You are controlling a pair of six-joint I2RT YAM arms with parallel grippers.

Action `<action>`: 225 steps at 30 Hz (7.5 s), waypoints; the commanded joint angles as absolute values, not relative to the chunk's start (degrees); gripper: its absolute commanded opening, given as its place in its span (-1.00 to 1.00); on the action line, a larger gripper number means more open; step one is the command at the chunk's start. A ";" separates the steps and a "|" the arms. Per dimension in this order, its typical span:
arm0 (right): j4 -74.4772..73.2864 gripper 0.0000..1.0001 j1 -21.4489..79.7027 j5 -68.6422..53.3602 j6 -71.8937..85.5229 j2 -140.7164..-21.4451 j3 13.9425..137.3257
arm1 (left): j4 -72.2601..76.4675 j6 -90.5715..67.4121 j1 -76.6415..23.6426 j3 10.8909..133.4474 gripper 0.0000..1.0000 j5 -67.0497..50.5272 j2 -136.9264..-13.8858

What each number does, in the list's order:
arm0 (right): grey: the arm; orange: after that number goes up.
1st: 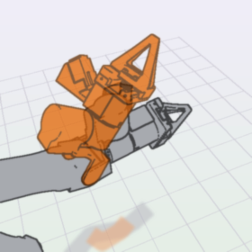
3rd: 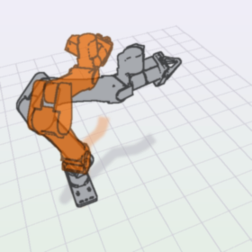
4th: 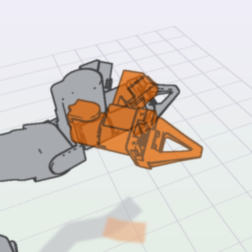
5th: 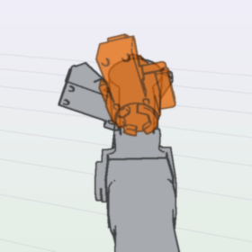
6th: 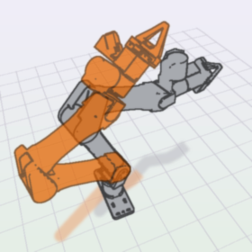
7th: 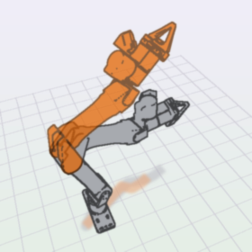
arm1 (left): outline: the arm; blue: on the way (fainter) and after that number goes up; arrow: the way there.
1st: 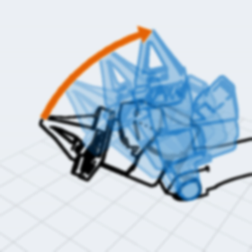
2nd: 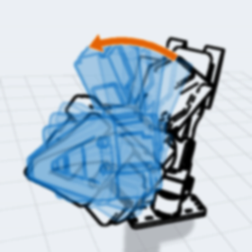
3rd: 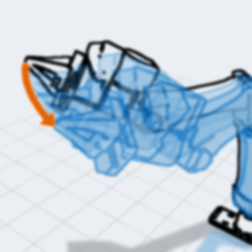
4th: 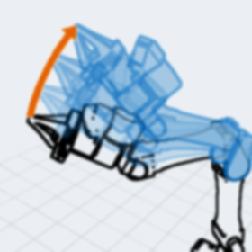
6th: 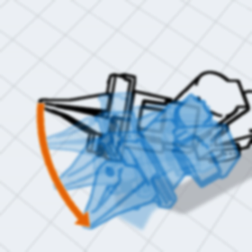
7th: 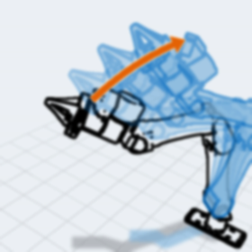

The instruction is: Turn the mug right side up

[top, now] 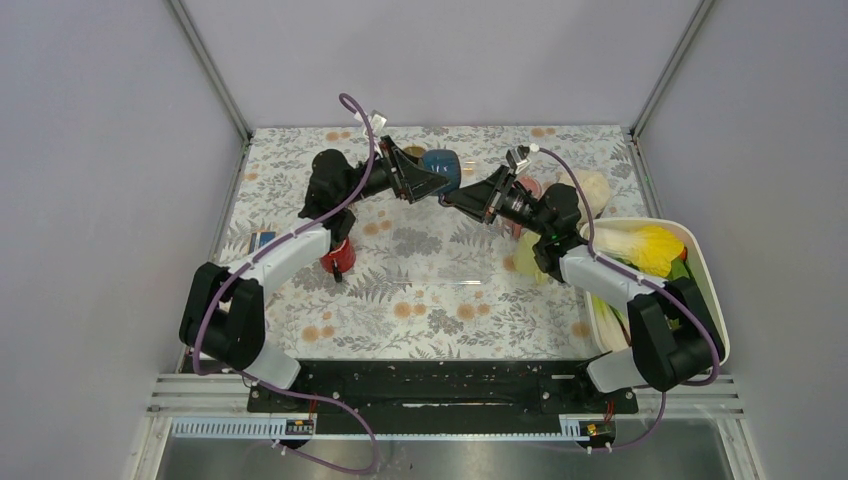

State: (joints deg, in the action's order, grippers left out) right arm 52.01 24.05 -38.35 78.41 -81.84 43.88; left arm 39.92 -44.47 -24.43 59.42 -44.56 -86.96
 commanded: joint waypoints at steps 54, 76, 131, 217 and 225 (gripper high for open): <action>34.53 -0.61 23.21 -43.52 53.86 -74.62 54.06 | 30.52 -41.75 -27.07 65.02 -1.00 -50.46 -85.22; 25.61 0.13 24.00 -40.46 50.18 -72.84 56.20 | 27.67 -38.95 -27.07 65.61 -1.00 -50.85 -84.05; 23.91 -1.00 20.74 -37.41 45.75 -70.93 59.49 | 23.24 -36.70 -27.48 66.46 0.98 -49.18 -83.41; 4.71 -1.00 19.78 -10.80 0.32 -108.71 91.41 | -31.47 15.97 3.76 44.76 0.98 -29.87 -43.70; 0.64 -1.00 19.87 -10.17 -2.92 -117.39 98.75 | -32.14 16.65 5.42 44.13 0.98 -32.09 -41.77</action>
State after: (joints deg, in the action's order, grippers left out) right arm -0.75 19.49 -11.40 -0.34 -115.85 93.12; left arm -33.45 15.31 4.40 44.38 -29.78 -42.76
